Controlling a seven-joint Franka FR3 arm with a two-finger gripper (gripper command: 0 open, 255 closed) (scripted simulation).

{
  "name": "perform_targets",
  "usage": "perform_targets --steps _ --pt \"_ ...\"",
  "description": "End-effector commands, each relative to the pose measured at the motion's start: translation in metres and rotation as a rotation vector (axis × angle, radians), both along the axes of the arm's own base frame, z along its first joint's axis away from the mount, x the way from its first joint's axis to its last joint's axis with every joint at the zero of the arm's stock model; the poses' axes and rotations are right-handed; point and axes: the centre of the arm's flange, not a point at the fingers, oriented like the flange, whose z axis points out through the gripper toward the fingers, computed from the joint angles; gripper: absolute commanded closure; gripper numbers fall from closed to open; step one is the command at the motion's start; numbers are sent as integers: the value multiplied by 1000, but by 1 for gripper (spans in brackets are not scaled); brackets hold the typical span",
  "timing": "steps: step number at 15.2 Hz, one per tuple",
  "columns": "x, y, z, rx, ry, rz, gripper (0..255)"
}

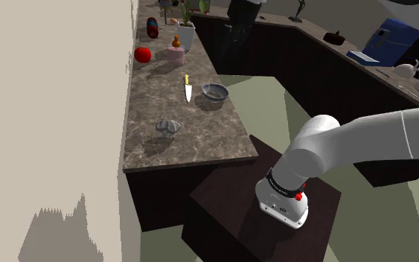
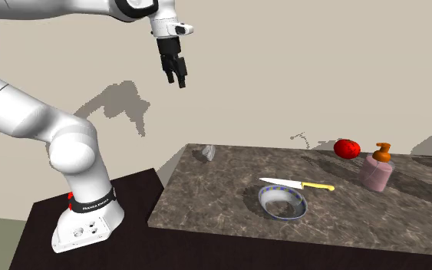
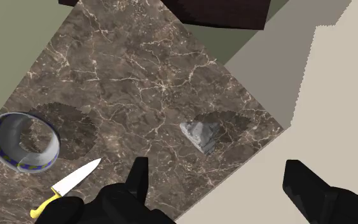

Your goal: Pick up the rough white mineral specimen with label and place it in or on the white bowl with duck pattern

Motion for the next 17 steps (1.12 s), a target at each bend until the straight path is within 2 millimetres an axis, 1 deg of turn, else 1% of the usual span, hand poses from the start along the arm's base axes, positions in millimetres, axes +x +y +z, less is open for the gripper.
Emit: perform_targets --steps 1,9,17 --pt "0 0 0 0 0 0 0" --pt "75 21 -81 -25 69 105 0" --pt "142 47 -168 -51 139 209 0"
